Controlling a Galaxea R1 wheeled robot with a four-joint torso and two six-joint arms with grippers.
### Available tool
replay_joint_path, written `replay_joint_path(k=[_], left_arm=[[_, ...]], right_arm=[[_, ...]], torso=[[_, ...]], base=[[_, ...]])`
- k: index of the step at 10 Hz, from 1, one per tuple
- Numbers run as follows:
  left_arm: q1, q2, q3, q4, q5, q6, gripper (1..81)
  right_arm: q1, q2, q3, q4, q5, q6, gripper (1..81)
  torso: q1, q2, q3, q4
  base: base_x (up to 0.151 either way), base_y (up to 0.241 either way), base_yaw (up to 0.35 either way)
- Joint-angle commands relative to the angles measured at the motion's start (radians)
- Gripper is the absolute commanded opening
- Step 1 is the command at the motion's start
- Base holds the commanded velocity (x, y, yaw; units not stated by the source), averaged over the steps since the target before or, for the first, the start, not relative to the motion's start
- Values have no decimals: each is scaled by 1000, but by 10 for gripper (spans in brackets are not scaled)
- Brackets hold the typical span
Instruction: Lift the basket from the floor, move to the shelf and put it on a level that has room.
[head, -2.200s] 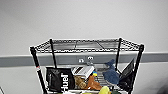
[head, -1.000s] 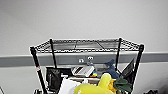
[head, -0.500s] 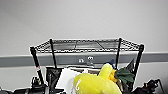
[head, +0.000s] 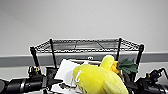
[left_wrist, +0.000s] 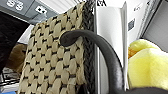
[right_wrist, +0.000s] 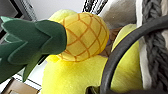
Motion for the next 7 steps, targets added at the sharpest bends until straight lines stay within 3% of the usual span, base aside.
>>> replay_joint_path(k=[1,7], left_arm=[[-224,7,96,-186,2,16,10],[-398,-13,120,-380,33,16,10]], right_arm=[[191,-13,21,111,7,19,10],[337,-41,72,231,7,19,10]], torso=[[1,0,0,0],[1,0,0,0]], base=[[0,0,0],[0,0,0]])
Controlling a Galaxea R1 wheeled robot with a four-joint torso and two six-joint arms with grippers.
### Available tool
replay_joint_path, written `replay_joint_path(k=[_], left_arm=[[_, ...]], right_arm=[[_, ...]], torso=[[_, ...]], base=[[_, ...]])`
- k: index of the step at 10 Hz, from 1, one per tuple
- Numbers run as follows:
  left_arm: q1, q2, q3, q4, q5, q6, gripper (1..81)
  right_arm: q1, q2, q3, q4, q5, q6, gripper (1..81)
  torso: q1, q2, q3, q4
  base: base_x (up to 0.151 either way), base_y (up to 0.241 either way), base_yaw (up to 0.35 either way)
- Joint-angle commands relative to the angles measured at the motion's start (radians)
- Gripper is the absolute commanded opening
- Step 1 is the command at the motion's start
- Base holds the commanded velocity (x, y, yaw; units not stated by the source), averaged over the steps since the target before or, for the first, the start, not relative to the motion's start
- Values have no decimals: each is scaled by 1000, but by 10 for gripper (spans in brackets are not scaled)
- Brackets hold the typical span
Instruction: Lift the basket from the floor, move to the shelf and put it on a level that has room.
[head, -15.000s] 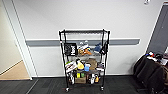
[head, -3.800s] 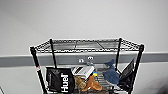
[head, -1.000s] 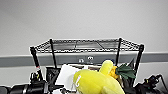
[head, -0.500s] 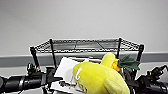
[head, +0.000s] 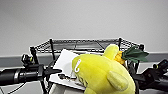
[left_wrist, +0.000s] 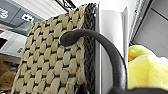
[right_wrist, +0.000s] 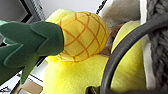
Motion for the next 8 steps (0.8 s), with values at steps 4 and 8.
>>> replay_joint_path(k=[4,8], left_arm=[[-331,10,66,-298,45,13,10],[-408,13,32,-365,64,11,10]], right_arm=[[258,-3,-3,148,-13,20,10],[349,5,-24,224,-16,20,10]], torso=[[1,0,0,0],[1,0,0,0]], base=[[0,0,0],[0,0,0]])
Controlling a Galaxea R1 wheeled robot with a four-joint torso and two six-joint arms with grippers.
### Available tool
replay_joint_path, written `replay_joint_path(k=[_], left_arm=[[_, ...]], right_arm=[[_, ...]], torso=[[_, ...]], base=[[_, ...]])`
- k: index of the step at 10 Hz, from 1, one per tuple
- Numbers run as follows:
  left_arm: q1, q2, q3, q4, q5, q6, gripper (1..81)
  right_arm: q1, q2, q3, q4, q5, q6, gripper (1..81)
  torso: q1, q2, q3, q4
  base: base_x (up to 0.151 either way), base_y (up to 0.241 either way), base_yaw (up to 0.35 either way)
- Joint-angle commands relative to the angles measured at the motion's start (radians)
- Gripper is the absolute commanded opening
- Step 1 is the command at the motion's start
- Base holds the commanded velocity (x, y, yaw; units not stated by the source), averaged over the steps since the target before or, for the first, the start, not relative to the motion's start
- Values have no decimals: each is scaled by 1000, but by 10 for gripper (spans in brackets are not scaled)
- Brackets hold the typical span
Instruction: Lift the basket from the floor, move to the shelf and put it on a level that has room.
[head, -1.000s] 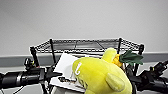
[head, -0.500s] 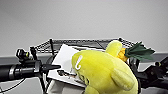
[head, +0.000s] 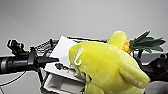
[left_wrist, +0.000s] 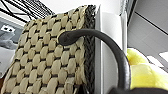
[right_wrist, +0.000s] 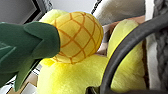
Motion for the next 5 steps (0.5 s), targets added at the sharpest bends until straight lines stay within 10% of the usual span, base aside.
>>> replay_joint_path(k=[1,5], left_arm=[[-184,40,5,-202,21,12,10],[-259,83,-94,-278,54,10,10]], right_arm=[[173,23,-52,93,15,21,10],[243,67,-141,159,-39,21,10]], torso=[[1,0,0,0],[1,0,0,0]], base=[[0,0,0],[0,0,0]])
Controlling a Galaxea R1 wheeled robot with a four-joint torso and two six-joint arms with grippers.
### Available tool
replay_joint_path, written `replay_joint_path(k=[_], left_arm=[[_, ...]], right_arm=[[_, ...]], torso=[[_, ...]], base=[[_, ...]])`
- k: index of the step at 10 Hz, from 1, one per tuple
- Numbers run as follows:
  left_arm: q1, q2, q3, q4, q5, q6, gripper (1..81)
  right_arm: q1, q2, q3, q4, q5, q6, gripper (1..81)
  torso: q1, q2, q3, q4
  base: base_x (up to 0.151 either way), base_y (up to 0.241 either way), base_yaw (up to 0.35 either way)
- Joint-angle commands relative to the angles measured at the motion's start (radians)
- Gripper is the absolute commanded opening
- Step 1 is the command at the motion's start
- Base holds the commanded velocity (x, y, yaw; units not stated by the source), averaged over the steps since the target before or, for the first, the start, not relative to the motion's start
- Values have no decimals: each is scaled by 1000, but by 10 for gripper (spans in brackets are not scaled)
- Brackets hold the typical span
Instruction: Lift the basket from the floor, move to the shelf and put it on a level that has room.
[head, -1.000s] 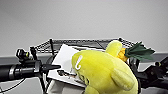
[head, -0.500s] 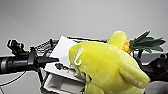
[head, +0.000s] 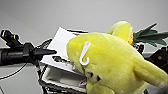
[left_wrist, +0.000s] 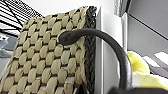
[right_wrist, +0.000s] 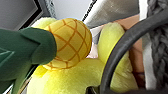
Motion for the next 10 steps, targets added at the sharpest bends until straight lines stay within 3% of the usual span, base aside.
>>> replay_joint_path(k=[1,4,8,10], left_arm=[[-177,88,-65,-203,18,6,10],[-224,163,-178,-209,63,-25,10],[-261,258,-362,-206,134,-65,10],[-275,324,-473,-204,171,-70,10]], right_arm=[[157,53,-103,77,5,21,10],[219,103,-213,115,-61,30,10],[291,194,-372,118,-123,76,10],[326,254,-498,115,-196,110,10]], torso=[[1,0,0,0],[1,0,0,0],[1,0,0,0],[1,0,0,0]], base=[[0,0,0],[0,0,0],[0,0,0],[0,0,0]])
